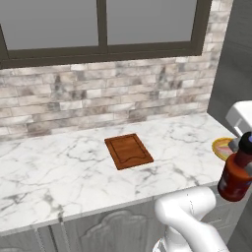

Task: Pick the steak from the plate and place it on the cutting board. Then pick the condiment bottle from the cabinet and place it next to the cutting board.

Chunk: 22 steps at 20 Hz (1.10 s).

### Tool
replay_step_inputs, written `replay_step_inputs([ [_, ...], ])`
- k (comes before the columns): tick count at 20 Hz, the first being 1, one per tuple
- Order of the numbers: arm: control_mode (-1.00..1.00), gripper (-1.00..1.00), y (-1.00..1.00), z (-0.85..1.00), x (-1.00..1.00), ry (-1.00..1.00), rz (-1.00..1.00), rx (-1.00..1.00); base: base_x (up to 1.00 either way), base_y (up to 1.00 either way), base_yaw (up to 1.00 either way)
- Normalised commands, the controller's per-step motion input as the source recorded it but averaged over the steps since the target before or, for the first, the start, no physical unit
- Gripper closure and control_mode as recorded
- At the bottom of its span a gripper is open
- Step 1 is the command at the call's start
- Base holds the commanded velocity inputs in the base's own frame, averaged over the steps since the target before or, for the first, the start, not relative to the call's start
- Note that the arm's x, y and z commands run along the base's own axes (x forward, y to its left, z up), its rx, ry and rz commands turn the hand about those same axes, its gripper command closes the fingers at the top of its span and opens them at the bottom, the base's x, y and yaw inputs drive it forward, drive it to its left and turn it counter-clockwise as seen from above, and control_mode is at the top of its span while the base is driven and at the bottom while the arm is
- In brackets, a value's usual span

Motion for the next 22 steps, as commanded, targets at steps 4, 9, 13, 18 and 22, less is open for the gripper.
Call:
replay_step_inputs([
  [4, -1.00, 1.00, 0.00, 0.00, 0.00, 0.00, 0.00, 0.00, 0.00, 0.00, 0.00],
  [9, -1.00, 1.00, 0.00, 0.00, 0.00, 0.00, 0.00, 0.00, 0.00, 0.00, 0.00],
  [13, -1.00, 1.00, 0.00, -0.01, 0.00, 0.00, -0.07, 0.00, 0.00, 0.00, 0.00],
  [18, -1.00, 1.00, 0.00, -0.03, 0.00, 0.00, -0.17, 0.00, 0.00, 0.00, 0.00],
  [22, -1.00, 1.00, 0.00, -0.14, 0.15, 0.00, -0.15, 0.00, 0.00, 0.00, 0.00],
])
